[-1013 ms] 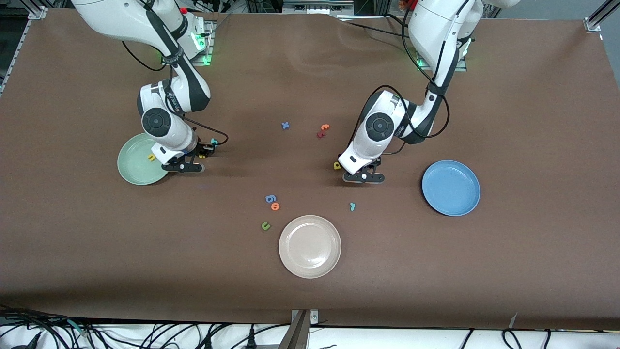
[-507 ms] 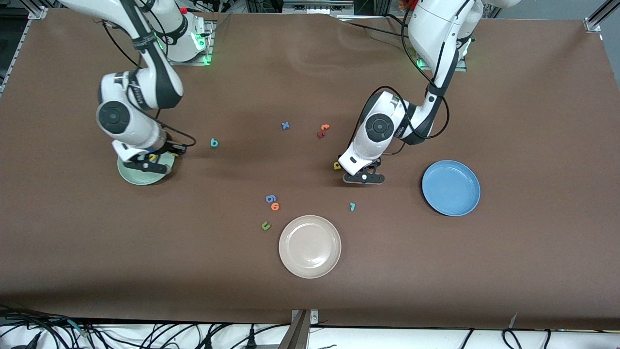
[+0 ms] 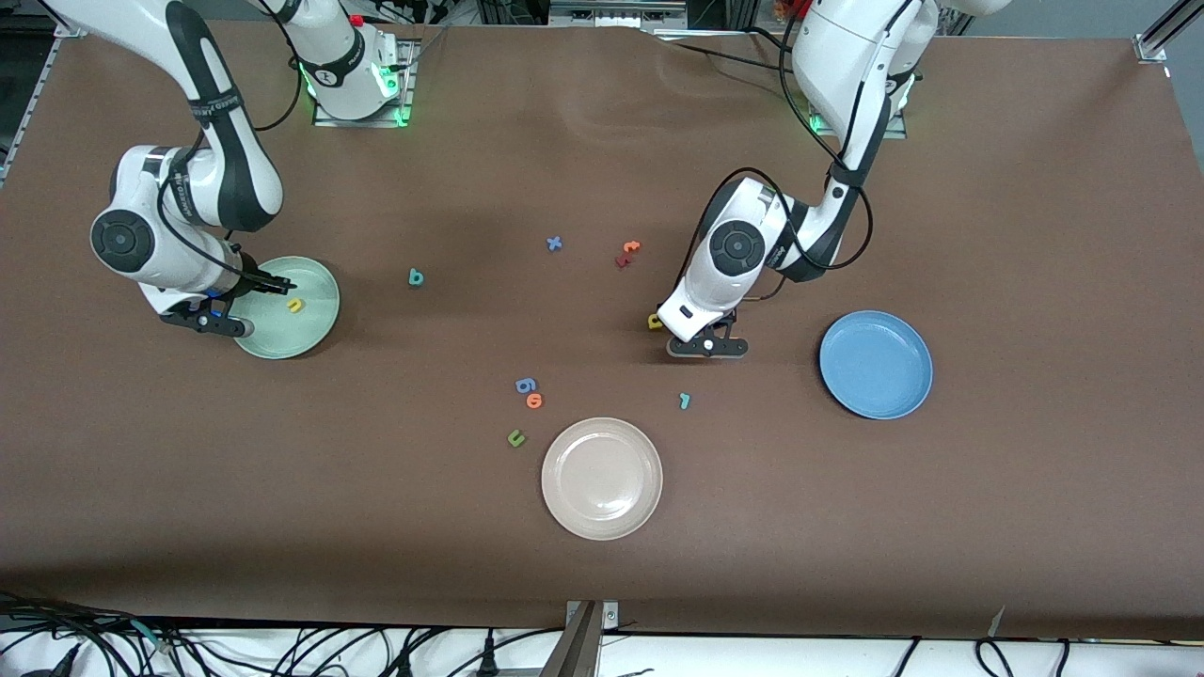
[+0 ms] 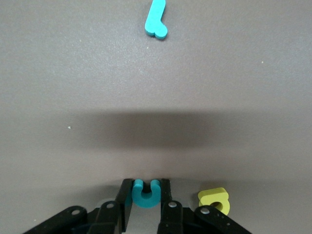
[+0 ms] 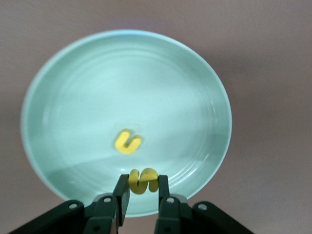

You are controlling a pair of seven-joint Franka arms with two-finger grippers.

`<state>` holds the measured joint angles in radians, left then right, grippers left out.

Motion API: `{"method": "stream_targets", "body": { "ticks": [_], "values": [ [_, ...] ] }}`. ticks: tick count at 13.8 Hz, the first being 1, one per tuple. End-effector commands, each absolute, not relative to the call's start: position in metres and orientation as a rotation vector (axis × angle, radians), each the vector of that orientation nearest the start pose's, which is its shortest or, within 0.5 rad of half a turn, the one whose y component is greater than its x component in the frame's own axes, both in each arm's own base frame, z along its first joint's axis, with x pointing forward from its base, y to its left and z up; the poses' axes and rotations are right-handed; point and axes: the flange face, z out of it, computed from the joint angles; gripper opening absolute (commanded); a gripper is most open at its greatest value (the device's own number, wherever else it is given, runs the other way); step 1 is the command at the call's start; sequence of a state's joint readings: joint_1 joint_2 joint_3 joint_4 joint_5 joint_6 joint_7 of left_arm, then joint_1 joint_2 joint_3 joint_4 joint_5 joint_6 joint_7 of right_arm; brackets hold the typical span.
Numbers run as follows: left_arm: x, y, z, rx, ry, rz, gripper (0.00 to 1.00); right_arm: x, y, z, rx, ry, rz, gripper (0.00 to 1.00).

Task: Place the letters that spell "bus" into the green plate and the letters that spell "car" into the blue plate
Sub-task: 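Drop the s on the green plate while the left gripper carries teal c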

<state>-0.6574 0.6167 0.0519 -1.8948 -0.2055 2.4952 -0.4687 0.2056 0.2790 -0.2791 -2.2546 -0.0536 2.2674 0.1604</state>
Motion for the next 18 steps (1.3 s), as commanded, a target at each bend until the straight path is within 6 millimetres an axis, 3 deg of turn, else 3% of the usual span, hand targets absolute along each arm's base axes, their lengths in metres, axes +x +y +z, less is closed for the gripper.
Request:
{"method": "stream_targets", "body": {
  "ticks": [1,3,6,7,8,9,12,15,18],
  "values": [
    [0.520,-0.364,0.170,-3.218,-0.054,0.086,0.15,0.508,-0.056,0.201,-3.233,0.266,0.441,0.11],
    [0.520,-0.363,0.169,-3.216,-0.055,0.089,0.11,0.504,-0.079,0.190,-3.224,0.245,0.454,0.11],
    [0.529,-0.349,0.178,-3.202,-0.080,0.114,0.05,0.502,-0.089,0.185,-3.220,0.223,0.463,0.16],
    [0.535,-0.336,0.184,-3.182,-0.081,0.140,0.04,0.502,-0.089,0.185,-3.220,0.223,0.466,0.42],
    [0.546,-0.315,0.195,-3.156,-0.029,0.152,0.03,0.502,-0.089,0.185,-3.219,0.230,0.463,0.86],
    [0.553,-0.295,0.209,-3.141,0.035,0.194,0.02,0.504,-0.089,0.188,-3.221,0.240,0.453,0.99],
    [0.573,-0.232,0.239,-3.145,0.159,0.305,0.01,0.510,-0.071,0.213,-3.217,0.271,0.413,0.99],
    [0.584,-0.172,0.253,-3.123,0.294,0.392,0.01,0.519,-0.008,0.256,-3.203,0.352,0.427,0.99],
    [0.585,-0.113,0.254,-3.103,0.431,0.527,0.01,0.516,0.045,0.276,-3.206,0.311,0.421,0.99]
  ]
}}
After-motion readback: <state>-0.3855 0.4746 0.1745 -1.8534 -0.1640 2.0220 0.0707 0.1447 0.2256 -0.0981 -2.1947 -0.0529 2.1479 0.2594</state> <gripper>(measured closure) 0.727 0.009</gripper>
